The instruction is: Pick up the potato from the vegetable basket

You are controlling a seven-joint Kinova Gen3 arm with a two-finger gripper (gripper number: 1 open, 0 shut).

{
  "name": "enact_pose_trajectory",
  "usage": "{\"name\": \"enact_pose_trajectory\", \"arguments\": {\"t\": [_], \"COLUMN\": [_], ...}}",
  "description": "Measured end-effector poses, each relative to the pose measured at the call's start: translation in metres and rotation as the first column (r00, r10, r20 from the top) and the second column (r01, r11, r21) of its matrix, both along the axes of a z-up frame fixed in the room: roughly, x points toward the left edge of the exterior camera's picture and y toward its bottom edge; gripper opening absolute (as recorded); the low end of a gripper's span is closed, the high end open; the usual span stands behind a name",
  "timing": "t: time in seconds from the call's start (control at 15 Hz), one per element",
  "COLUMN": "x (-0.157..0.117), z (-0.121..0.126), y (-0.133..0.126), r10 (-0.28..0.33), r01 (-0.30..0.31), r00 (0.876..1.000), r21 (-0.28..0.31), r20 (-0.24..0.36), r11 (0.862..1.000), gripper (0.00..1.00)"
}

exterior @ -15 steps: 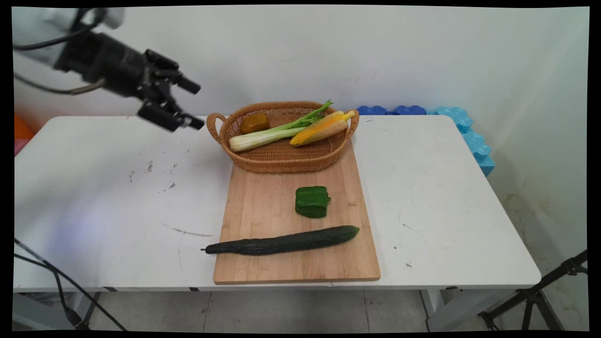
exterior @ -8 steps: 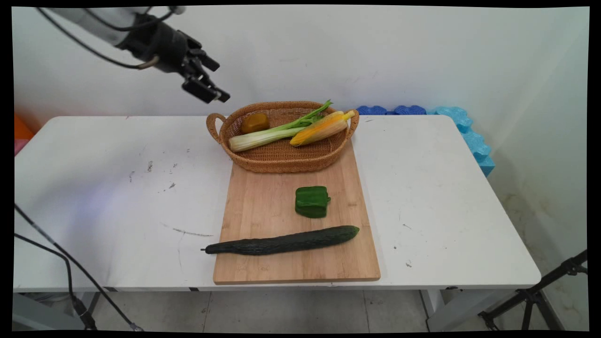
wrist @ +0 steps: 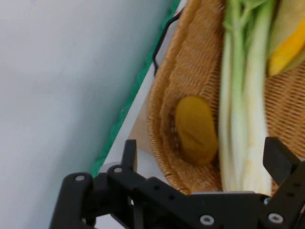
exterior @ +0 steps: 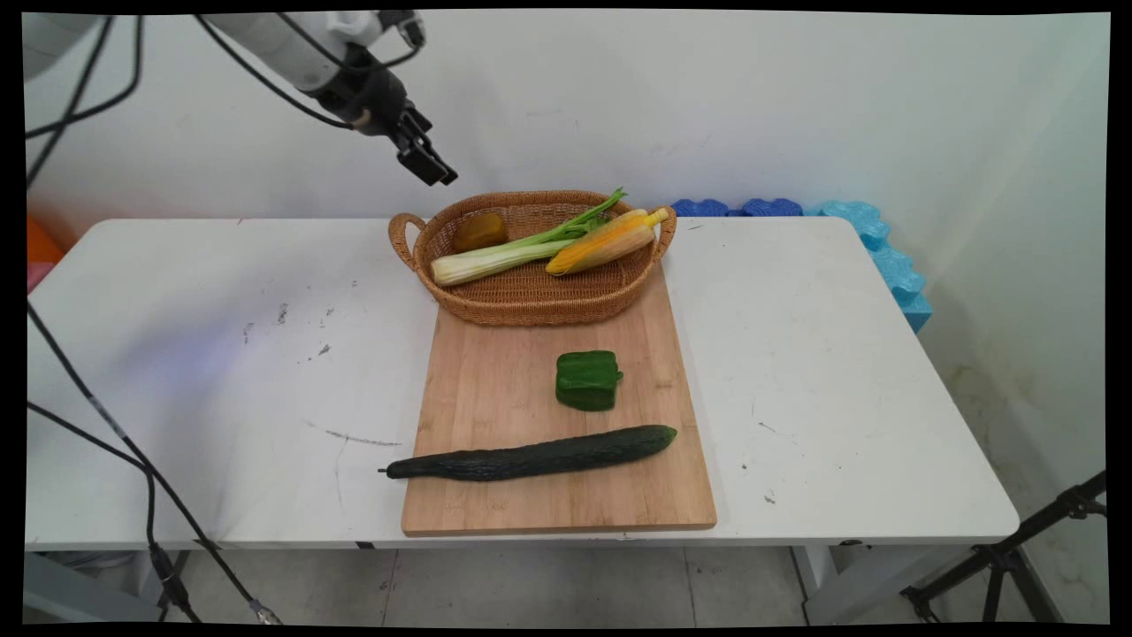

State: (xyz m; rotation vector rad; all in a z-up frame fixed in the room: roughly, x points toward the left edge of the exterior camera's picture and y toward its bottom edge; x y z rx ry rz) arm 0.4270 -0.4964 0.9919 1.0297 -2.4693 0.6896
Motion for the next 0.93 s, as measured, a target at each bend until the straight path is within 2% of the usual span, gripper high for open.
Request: {"name": "enact_pose_trajectory", "arguments": {"t": [0.4,0.93], "x": [-0.009,-0.024], "z": [-0.046,-0.087], "y": [-0.041,-0.060], "r10": [0.120,0.191], "r01": [-0.121,-0.188], "r00": [0.993,0.982], "r21": [0.078,0.146], "r20": [0.013,-0.003], "r11": [0.990,0.971], "gripper": [1.00,1.00]}}
